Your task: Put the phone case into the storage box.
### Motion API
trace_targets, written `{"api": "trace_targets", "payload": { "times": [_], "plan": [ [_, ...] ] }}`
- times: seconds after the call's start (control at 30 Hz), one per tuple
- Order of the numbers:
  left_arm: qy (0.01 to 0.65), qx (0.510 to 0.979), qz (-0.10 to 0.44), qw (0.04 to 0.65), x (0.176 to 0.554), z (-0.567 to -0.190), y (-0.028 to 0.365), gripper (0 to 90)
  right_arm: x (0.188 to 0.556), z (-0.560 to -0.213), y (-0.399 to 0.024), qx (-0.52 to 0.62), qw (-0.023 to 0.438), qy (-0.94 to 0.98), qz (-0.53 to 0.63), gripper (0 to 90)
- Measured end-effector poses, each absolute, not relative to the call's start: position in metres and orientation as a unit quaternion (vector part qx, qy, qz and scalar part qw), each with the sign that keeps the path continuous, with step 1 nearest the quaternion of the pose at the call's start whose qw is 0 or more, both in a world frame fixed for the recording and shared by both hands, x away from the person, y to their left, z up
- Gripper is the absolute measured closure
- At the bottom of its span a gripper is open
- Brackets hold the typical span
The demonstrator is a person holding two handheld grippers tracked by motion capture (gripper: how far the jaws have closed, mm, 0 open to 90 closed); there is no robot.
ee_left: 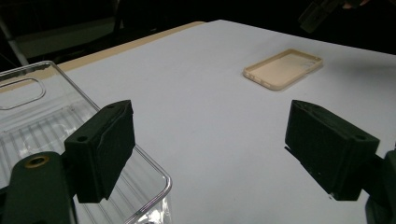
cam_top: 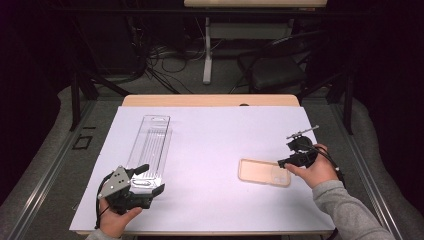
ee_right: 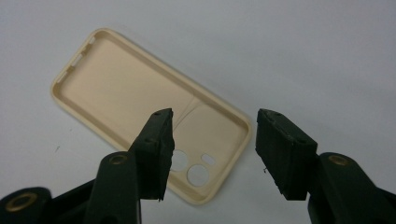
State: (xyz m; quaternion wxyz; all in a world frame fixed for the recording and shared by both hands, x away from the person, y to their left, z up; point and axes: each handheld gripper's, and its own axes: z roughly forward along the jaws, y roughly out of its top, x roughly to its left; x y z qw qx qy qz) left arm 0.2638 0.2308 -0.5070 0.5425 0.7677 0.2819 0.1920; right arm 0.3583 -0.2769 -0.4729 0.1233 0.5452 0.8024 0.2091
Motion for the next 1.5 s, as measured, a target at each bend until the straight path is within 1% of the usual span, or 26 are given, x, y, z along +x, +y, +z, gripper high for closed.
{"api": "trace_targets", "payload": {
  "times": [0.1,0.3,0.47,0.63,0.8,1.5],
  "plan": [
    [0.282,0.767,0.192,0.543,0.264,-0.507,0.231,16.0,0.361,-0.473,-0.278,0.553,0.115,0.800,0.204,46.6],
    [0.282,0.769,0.192,0.541,0.264,-0.507,0.231,16.0,0.367,-0.478,-0.281,0.582,0.082,0.788,0.183,46.5],
    [0.283,0.768,0.192,0.542,0.264,-0.507,0.231,16.0,0.371,-0.481,-0.284,0.595,0.074,0.781,0.174,45.6],
    [0.282,0.768,0.191,0.542,0.264,-0.507,0.231,16.0,0.375,-0.482,-0.284,0.600,0.060,0.779,0.170,49.6],
    [0.282,0.768,0.191,0.543,0.264,-0.507,0.231,16.0,0.380,-0.485,-0.287,0.607,0.025,0.778,0.159,49.7],
    [0.283,0.768,0.190,0.543,0.264,-0.507,0.231,16.0,0.393,-0.496,-0.293,0.665,0.004,0.736,0.126,54.5]
  ]
}}
